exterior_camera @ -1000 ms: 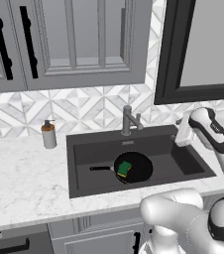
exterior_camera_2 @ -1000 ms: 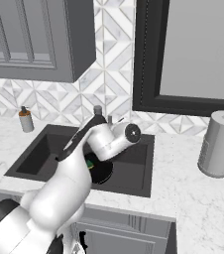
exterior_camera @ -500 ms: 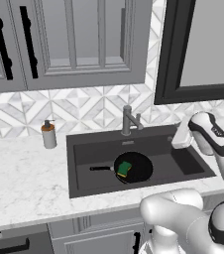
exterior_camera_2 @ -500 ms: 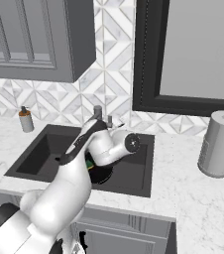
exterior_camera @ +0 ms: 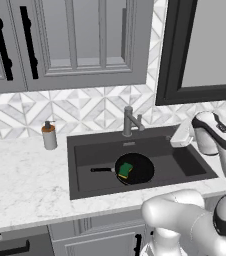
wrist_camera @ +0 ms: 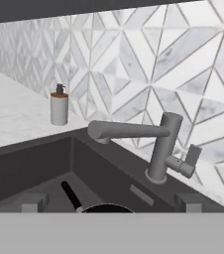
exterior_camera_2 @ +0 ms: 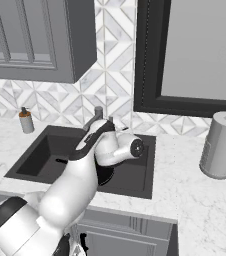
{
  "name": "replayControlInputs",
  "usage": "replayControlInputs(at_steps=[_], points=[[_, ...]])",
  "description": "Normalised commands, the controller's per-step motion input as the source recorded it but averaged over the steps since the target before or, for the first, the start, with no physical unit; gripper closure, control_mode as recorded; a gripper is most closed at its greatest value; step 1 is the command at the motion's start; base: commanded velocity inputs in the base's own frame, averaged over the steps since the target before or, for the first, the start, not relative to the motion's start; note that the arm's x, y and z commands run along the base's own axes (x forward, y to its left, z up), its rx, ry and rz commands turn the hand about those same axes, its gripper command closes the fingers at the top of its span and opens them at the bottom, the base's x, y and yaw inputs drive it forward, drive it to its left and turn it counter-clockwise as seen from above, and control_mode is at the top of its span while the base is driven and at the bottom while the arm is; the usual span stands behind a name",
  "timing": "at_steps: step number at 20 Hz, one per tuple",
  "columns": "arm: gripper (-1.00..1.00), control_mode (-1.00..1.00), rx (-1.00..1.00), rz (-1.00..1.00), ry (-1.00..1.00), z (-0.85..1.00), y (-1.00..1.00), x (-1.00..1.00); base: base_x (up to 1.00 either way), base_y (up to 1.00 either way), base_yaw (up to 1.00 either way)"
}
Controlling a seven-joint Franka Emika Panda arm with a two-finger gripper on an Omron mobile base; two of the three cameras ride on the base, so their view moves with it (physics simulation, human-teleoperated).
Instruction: Pick the pan and sponge and place them into the sink. Then turn on the water.
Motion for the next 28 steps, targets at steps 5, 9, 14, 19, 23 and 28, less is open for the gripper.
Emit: replayControlInputs(at_steps=[5,9,14,19,23,28], points=[[-1.0,-1.0,0.01,0.0,0.0,-0.02,0.02,0.3,0.0,0.0,0.0],[-1.0,-1.0,0.0,-0.01,0.0,-0.11,0.13,0.33,0.0,0.0,0.0],[-1.0,-1.0,0.0,-0.06,0.0,-0.05,0.17,0.23,0.0,0.0,0.0],[-1.0,-1.0,0.0,-0.08,0.0,-0.01,0.03,0.26,0.0,0.0,0.0],[-1.0,-1.0,0.0,-0.08,0.0,-0.02,0.0,0.28,0.0,0.0,0.0],[-1.0,-1.0,0.0,-0.06,0.0,-0.14,0.0,0.22,0.0,0.0,0.0]])
